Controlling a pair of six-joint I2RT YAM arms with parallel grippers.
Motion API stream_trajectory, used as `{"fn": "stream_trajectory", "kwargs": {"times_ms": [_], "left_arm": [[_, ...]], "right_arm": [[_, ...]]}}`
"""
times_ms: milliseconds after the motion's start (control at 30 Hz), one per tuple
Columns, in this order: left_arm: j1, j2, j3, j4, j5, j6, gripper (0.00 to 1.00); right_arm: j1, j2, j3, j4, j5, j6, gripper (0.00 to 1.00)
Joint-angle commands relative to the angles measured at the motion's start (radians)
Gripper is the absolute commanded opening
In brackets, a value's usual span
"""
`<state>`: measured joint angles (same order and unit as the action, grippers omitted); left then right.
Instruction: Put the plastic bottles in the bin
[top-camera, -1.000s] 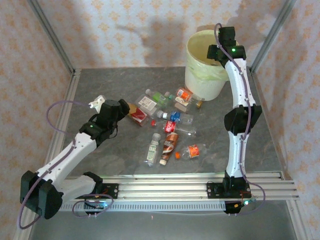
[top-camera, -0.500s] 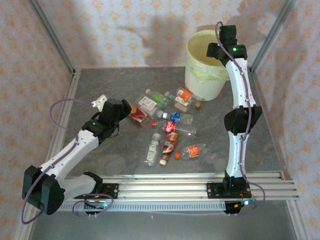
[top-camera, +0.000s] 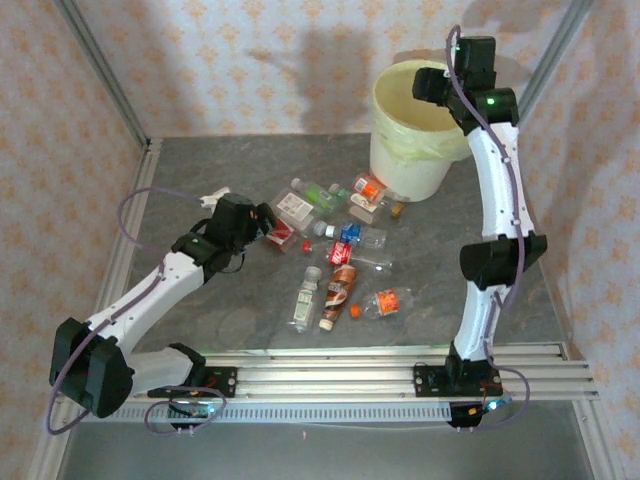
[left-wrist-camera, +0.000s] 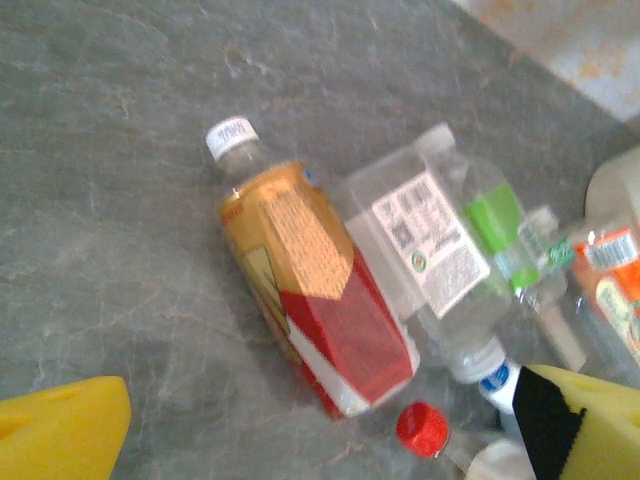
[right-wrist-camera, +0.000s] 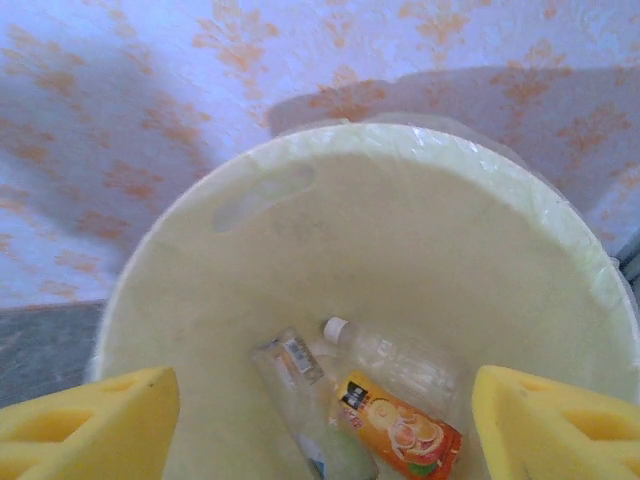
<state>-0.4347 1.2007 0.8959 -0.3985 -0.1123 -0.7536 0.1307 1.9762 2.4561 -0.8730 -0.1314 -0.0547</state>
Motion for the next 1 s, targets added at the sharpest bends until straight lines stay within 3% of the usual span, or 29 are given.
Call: {"fn": "stream_trajectory", "kwargs": {"times_ms": [0, 100, 300, 400, 500, 633, 800, 967], "left_arm": [[-0.078, -0.016, 0.037, -0.143, -0.035, 0.075, 1.00], [-0.201, -0.052, 0.002, -0.180, -0.091, 0.058, 1.00], [-0.464, -0.071, -0.022, -0.253, -0.223, 0.009, 1.00], [-0.611, -0.040, -0.048, -0.281, -0.305, -0.045, 1.00], [-0.699, 0.012, -0.090, -0.242, -0.298, -0.062, 1.00], [-0.744, 0.070, -0.130, -0.208, -0.278, -0.092, 0.98], [-0.745, 0.048, -0.237, -0.112, -0.232, -0.119, 0.93], [-0.745, 0.059, -0.236, -0.101, -0.237, -0.101, 0.93]], "right_arm": [[0.013, -0.129, -0.149, 0.103, -0.044, 0.001, 0.79], [0.022, -0.268, -0.374, 0.247, -0.079, 0.024, 0.82], [0.028, -0.520, -0.732, 0.491, -0.080, 0.098, 0.99], [0.028, -0.618, -0.858, 0.555, -0.072, 0.109, 0.99], [0.029, -0.698, -0.971, 0.617, -0.050, 0.116, 0.99], [0.028, -0.737, -1.028, 0.619, -0.018, 0.105, 0.99], [0.028, -0.734, -1.028, 0.583, -0.026, 0.094, 0.99], [0.028, -0.729, -1.036, 0.580, -0.031, 0.102, 0.99]]}}
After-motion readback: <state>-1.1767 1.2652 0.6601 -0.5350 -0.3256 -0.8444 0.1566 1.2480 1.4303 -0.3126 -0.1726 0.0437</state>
